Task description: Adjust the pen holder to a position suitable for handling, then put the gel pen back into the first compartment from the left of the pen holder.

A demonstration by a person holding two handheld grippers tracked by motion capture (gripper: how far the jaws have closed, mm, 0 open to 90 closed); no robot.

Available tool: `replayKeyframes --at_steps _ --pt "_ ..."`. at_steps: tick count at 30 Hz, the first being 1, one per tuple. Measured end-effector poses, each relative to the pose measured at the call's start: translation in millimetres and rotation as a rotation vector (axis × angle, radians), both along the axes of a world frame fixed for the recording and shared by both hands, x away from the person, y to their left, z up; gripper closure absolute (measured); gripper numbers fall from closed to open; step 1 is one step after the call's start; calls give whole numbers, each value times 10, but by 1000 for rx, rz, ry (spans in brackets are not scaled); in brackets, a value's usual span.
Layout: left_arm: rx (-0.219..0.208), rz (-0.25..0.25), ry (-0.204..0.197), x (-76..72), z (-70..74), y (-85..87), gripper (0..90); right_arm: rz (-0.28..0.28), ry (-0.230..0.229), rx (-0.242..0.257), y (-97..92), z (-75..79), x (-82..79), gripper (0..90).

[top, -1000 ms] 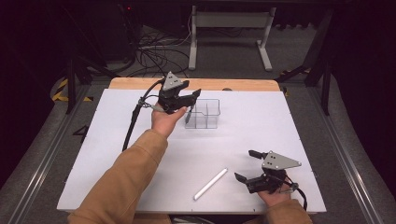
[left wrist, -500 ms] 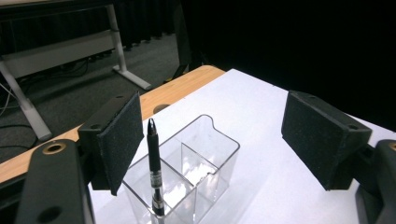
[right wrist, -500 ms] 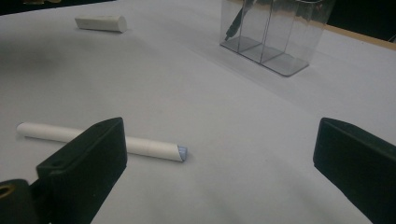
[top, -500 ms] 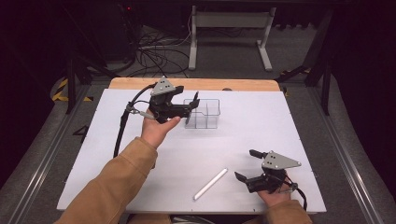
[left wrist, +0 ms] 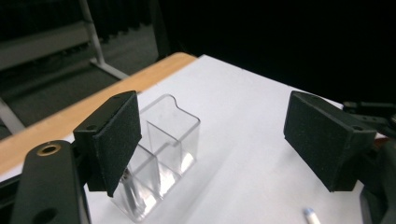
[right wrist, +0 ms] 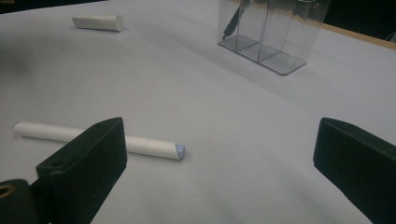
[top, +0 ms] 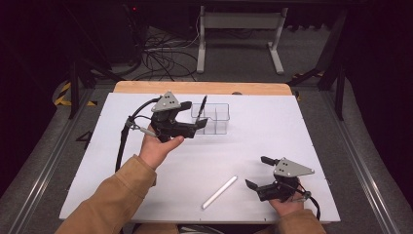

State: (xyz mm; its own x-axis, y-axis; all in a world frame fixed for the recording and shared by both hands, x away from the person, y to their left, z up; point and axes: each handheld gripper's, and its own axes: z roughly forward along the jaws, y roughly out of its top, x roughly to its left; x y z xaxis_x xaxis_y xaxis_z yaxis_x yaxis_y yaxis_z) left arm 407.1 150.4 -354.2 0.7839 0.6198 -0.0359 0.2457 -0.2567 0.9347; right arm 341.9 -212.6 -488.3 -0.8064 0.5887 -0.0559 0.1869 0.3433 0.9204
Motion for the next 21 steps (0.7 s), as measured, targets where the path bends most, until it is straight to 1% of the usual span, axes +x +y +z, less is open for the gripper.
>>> replayKeyframes --at_steps 1,5,6,8,10,12,15,19,21 --pt "-6 -8 16 -11 -13 7 197 0 1 3 0 -1 2 34" --pt "9 -18 56 -64 -54 20 196 0 3 8 -1 1 5 34" --pt "12 -18 55 -75 -64 19 196 0 5 10 -1 2 5 34" --pt "30 -24 67 -89 -84 18 197 -1 2 7 -4 2 6 34" --pt "25 -27 91 -90 -113 27 203 0 2 6 -6 3 7 34" --pt "17 -32 105 -91 -137 34 205 -1 2 6 -6 3 8 34" --pt "24 -42 114 -108 -153 33 205 -2 3 6 -5 2 9 34" --pt "46 -56 98 -159 -146 3 206 -2 -1 8 -7 4 10 29" --pt "68 -51 86 -186 -144 -17 210 -7 -4 10 -7 5 6 25"
